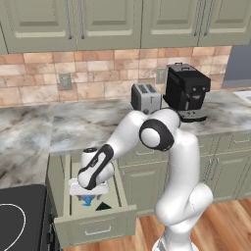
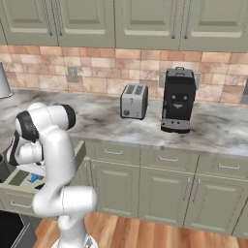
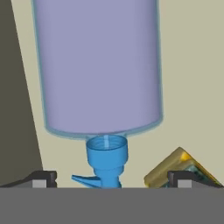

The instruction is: Restock the sink supplies by placing the sponge and soap dispenser on the counter and next to the sink. Make sure the soap dispenser is upright.

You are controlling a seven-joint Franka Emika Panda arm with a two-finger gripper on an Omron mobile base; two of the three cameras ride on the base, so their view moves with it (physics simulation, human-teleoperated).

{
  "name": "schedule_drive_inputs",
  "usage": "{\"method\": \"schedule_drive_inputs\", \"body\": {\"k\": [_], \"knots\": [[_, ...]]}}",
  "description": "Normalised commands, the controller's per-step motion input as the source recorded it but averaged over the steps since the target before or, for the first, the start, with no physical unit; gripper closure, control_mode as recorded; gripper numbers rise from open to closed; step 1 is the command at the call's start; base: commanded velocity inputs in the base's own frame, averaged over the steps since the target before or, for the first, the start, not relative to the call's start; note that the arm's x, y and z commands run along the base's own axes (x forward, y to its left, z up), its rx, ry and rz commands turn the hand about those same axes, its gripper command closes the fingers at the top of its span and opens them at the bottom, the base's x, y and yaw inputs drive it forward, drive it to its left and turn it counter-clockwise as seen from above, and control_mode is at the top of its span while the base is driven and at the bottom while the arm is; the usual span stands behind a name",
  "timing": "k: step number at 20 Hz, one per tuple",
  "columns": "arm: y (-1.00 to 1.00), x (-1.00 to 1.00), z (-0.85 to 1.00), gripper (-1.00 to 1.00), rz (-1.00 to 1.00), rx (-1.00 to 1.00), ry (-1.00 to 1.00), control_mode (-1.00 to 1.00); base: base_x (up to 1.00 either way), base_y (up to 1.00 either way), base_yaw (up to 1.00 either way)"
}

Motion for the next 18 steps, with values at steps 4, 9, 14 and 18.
{"method": "schedule_drive_inputs", "body": {"k": [4,9,14,18], "knots": [[0.12,0.00,-0.06,-1.00,-0.05,0.00,0.00,-1.00,0.00,0.00,0.00],[0.04,0.00,-0.05,-1.00,-0.05,0.00,0.00,-1.00,0.00,0.00,0.00],[0.00,0.00,-0.01,-1.00,-0.07,0.00,0.00,-1.00,0.00,0.00,0.00],[0.00,0.03,-0.03,-1.00,-0.07,0.00,0.00,-1.00,0.00,0.00,0.00]]}}
